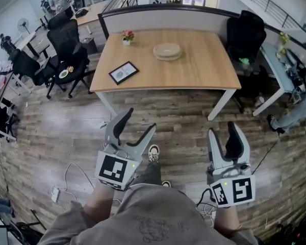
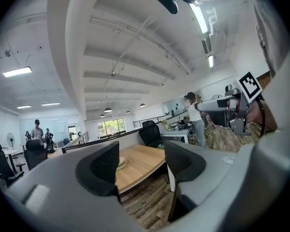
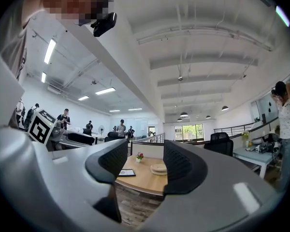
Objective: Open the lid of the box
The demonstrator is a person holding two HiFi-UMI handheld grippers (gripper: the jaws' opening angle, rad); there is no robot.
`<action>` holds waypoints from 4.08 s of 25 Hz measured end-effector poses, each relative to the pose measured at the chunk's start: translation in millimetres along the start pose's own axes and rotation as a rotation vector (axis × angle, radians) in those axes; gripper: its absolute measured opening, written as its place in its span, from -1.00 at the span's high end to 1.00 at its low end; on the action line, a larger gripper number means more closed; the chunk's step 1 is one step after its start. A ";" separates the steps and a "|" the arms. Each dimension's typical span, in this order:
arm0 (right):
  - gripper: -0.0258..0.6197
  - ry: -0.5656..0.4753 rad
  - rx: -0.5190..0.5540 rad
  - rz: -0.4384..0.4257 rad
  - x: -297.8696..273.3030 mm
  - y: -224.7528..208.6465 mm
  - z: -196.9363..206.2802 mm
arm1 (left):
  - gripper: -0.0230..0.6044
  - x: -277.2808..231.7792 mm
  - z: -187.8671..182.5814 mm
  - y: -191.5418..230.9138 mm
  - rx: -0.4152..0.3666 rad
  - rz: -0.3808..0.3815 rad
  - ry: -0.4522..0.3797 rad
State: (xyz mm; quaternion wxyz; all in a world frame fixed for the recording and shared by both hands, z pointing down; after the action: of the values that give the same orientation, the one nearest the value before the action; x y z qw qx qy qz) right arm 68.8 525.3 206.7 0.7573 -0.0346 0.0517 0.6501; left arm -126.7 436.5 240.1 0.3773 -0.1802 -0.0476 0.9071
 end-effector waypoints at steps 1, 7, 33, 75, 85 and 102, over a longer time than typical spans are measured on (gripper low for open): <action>0.25 0.009 0.002 -0.005 -7.1 -1.1 2.0 | -0.01 -5.7 -0.6 3.0 -0.010 0.002 -0.005; 0.25 0.046 0.007 -0.016 -60.5 -13.9 11.8 | -0.01 -47.0 8.4 34.1 0.023 0.010 0.024; 0.25 0.132 0.027 -0.067 -403.1 -49.0 -27.7 | -0.01 -291.4 1.2 268.2 -0.019 0.052 0.061; 0.26 0.303 0.038 -0.344 -712.2 -207.7 0.8 | -0.01 -550.3 -23.3 394.2 0.055 -0.098 0.219; 0.26 0.400 0.088 -0.363 -730.3 -187.3 24.3 | -0.01 -567.8 2.1 401.7 0.009 -0.019 0.208; 0.26 0.632 0.111 -0.436 -802.3 -147.4 154.1 | -0.22 -678.0 200.2 387.8 -0.139 0.372 0.378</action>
State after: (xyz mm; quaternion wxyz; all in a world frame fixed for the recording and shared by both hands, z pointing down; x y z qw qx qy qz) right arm 99.7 -265.8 456.4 0.8251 -0.2023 0.3089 0.4275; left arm -17.3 -305.0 537.5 0.1931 -0.3773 -0.0046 0.9057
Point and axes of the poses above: the fingertips, and each gripper's own axes: x backward along the fingers, y to its left, z out of its underside, the point moved 2 cm from there along x, backward along the fingers, and after that the axes turned 12 degrees about y, right-handed, at the moved point
